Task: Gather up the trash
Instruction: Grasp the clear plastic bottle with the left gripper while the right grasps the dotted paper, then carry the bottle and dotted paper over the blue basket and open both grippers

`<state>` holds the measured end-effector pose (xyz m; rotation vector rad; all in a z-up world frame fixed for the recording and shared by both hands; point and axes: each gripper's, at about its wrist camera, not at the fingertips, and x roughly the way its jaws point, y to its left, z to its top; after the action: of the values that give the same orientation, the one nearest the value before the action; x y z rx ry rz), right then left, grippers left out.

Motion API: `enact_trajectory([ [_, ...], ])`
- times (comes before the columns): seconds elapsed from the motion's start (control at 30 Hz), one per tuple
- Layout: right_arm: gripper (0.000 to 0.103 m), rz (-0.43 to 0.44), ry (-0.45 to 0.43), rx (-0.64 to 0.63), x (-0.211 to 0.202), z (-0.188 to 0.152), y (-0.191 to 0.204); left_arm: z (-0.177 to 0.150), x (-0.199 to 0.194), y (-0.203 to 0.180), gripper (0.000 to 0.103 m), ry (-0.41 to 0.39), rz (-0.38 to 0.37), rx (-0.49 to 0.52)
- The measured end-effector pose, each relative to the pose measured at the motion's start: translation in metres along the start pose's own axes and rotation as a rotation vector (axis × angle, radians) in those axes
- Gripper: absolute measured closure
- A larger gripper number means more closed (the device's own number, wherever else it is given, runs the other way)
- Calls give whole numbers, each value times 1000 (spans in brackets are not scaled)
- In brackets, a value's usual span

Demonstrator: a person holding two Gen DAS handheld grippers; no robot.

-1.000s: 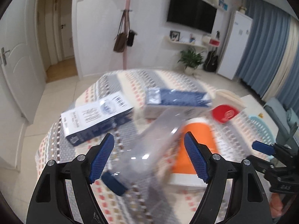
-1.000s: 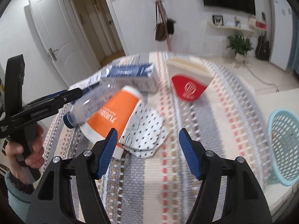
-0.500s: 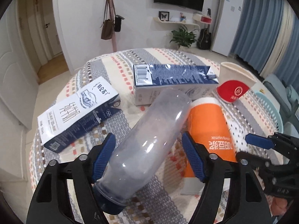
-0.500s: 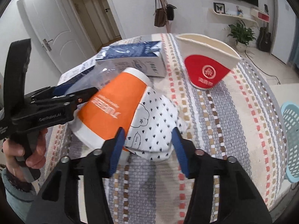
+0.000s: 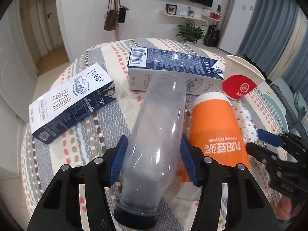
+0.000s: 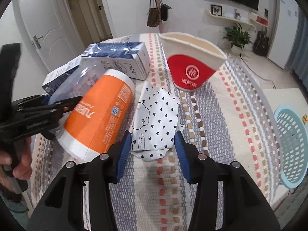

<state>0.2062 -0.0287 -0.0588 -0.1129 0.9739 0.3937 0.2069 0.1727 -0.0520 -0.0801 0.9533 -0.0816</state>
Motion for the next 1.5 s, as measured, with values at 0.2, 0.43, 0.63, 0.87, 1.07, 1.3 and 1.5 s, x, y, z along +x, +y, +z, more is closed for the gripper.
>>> enact_trajectory([
  [0.2, 44, 7, -35, 20, -18, -2, -12, 0, 4, 1, 56, -19, 10, -34],
  [0.43, 41, 35, -13, 44, 0, 11, -4, -17, -6, 13, 56, -49, -16, -104],
  [0.63, 37, -40, 45, 45, 33, 18, 6, -23, -13, 28, 56, -56, -32, -140],
  [0.87, 50, -123, 10, -35, 34, 13, 19, -28, -18, 33, 56, -73, -24, -160],
  [1.07, 82, -47, -4, -31, 16, 5, 10, -33, -37, 32, 56, -129, -28, -189],
  [1.3, 95, 29, -50, 29, -13, 2, -9, -28, -71, 17, 56, -216, -40, -163],
  [1.5, 95, 54, -128, 62, -51, 3, -22, -21, -99, -5, 56, -285, -67, -125],
])
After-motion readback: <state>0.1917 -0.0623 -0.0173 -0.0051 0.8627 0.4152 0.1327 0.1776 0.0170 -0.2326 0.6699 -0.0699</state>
